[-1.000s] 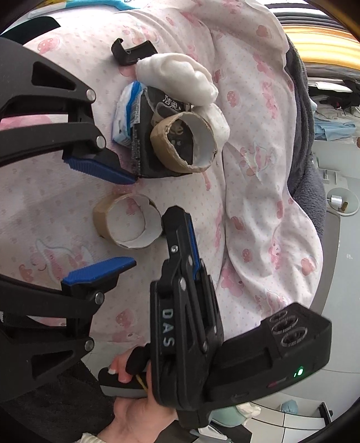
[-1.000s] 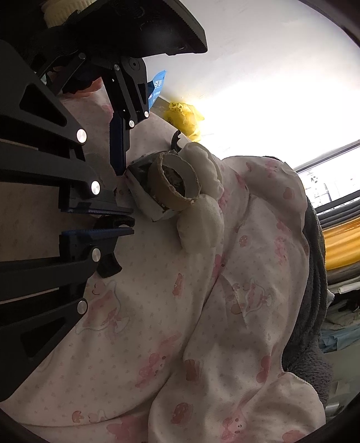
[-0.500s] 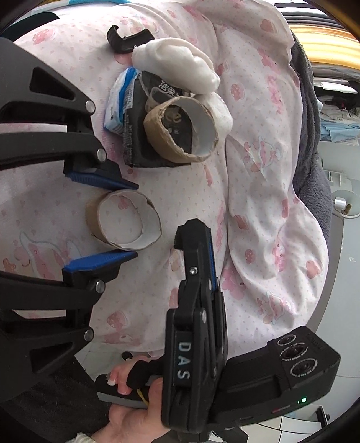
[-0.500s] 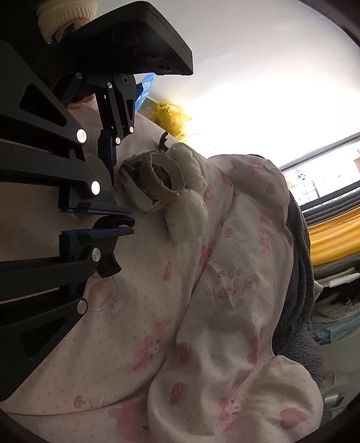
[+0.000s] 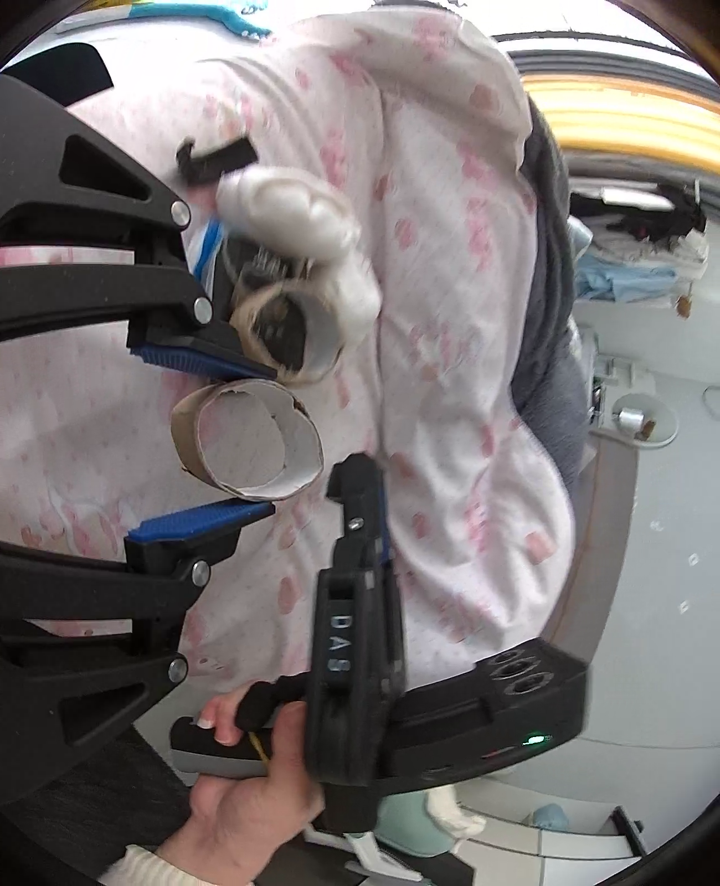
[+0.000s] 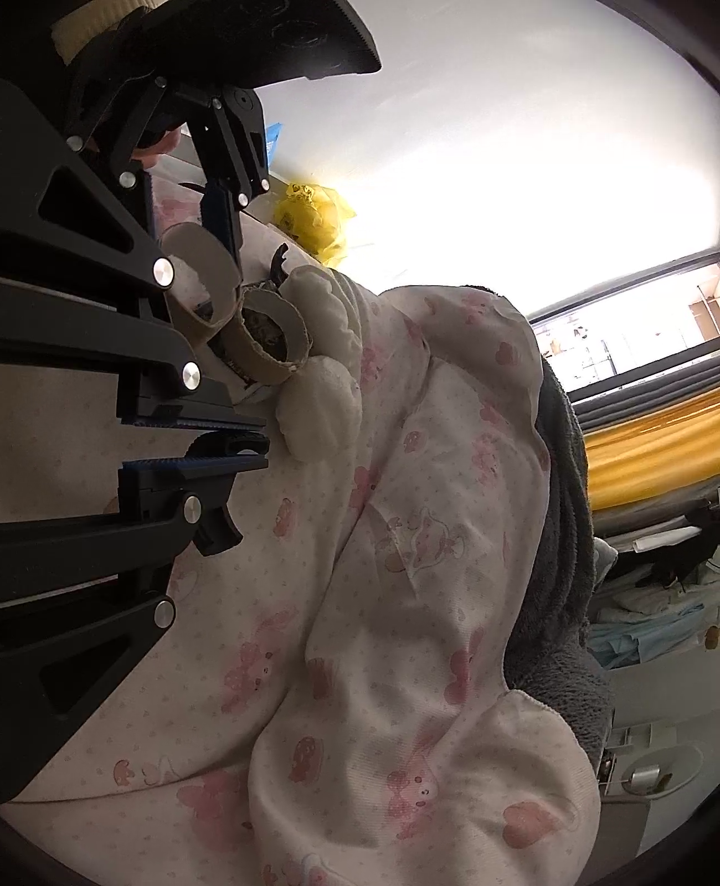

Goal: Collect trash
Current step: 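Grasp the cardboard tape roll with the left tool, then carry the tape roll over the teal bin and open the left tool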

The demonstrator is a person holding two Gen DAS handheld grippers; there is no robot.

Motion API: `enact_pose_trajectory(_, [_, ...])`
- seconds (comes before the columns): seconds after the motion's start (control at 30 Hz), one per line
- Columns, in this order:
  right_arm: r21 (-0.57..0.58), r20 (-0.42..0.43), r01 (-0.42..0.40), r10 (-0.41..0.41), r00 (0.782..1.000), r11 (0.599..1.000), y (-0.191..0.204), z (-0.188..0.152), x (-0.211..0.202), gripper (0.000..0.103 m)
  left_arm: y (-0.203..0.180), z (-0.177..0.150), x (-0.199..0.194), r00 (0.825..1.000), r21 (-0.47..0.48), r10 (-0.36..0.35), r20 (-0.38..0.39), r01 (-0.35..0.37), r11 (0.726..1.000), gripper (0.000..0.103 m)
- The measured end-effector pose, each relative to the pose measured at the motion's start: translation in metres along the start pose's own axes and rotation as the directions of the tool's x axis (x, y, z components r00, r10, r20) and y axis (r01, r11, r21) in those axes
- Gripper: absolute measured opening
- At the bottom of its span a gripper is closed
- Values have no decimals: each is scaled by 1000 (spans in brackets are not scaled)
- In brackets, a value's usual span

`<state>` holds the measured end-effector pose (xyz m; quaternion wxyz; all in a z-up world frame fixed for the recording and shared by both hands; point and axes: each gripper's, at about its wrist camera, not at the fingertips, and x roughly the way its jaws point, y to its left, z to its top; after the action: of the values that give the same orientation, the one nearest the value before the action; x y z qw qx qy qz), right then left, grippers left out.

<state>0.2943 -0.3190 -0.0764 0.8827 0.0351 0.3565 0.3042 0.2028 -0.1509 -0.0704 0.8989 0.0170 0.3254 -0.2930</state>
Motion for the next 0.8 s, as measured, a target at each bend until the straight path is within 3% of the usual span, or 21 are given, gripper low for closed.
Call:
enact_pose_trajectory(0.23, [-33,36,28,-27,999,999,26,16,4,8,28,2,-26,995,-37,84,59,-82,996,45])
enact_pose_trajectory(0.43, [-86,64,30,-24,998,996,60,29,9,8,60,-2,-52,976,-110,199,84,-189,976,45])
enact_pose_trajectory(0.8, [-144,75,-7,18,997,990,113,43,29,8,117,-19,-86,942,-209,334,38,-319,924,45])
